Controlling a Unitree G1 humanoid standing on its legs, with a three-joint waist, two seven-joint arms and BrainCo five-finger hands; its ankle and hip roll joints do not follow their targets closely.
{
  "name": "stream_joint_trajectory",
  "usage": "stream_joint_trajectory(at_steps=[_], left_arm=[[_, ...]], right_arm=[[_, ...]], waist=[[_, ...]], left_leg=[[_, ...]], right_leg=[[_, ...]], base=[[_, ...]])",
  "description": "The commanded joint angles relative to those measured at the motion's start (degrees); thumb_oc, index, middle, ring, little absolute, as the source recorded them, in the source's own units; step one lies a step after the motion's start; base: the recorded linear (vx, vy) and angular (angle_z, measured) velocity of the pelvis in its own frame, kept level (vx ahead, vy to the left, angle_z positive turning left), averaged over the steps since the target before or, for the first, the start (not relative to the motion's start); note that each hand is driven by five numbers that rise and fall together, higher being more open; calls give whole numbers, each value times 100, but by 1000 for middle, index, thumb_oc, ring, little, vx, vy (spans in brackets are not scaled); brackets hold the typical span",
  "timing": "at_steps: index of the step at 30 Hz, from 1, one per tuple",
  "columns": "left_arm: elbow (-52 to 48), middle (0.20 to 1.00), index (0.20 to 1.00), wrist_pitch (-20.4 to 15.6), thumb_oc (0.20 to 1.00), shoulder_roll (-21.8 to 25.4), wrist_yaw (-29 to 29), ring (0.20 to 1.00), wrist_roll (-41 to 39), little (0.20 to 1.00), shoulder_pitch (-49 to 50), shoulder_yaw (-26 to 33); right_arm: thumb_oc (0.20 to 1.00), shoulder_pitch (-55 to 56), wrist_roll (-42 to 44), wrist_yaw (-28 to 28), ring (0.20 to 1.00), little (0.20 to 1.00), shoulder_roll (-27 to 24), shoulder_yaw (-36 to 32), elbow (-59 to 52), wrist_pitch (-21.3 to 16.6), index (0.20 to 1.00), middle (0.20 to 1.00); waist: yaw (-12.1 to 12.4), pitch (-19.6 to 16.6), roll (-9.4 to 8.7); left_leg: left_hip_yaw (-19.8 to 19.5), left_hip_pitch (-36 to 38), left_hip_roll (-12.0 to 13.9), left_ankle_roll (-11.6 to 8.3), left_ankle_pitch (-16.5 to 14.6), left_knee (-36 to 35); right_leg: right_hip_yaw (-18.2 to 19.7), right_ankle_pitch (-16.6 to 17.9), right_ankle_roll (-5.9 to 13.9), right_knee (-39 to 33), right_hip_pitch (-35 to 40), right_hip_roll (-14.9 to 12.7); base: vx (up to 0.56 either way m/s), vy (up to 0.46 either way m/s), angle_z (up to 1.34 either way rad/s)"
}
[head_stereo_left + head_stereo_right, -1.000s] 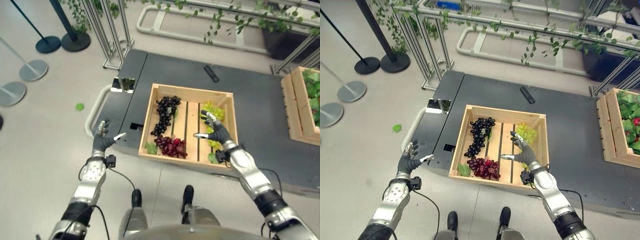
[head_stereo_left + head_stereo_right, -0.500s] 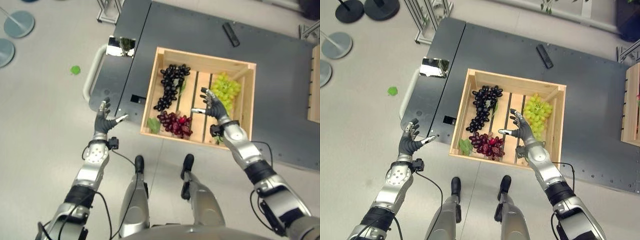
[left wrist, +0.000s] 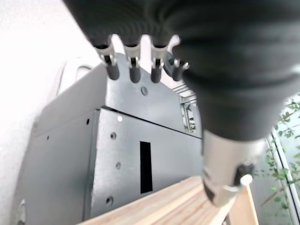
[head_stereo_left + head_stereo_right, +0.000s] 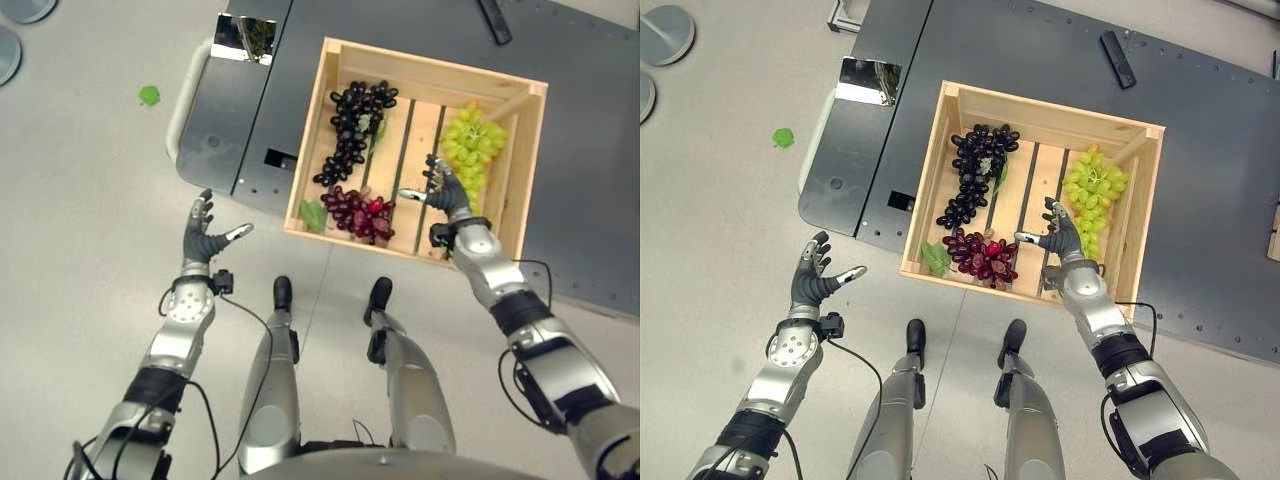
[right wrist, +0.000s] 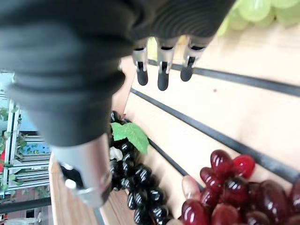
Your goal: Pick up the fruits from the basket on one side to the basket on the other side
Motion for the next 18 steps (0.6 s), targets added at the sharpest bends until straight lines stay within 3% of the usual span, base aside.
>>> stream_joint_trajectory(at_steps=[1, 18], left_arm=[[-509, 1000, 1000, -193, 1000, 178, 122, 1000, -78, 1000, 59, 186], [-487, 1000, 1000, -190, 1000, 218, 77, 1000, -34, 1000, 200, 260]], right_arm=[[1000, 11, -14, -117, 1000, 1000, -329, -259, -276, -230, 1000, 1000], [1000, 240, 35, -199, 1000, 1000, -755, -734, -355, -289, 1000, 1000]], waist=[[-89, 28, -81], [-193, 69, -158]], left_leg=[[24, -269, -154, 214, 32, 238], [129, -273, -170, 260, 15, 185]], right_leg=[[76, -602, 460, 529, 21, -224], [200, -434, 499, 287, -11, -201]], base=[[0, 0, 0], [1, 2, -1]])
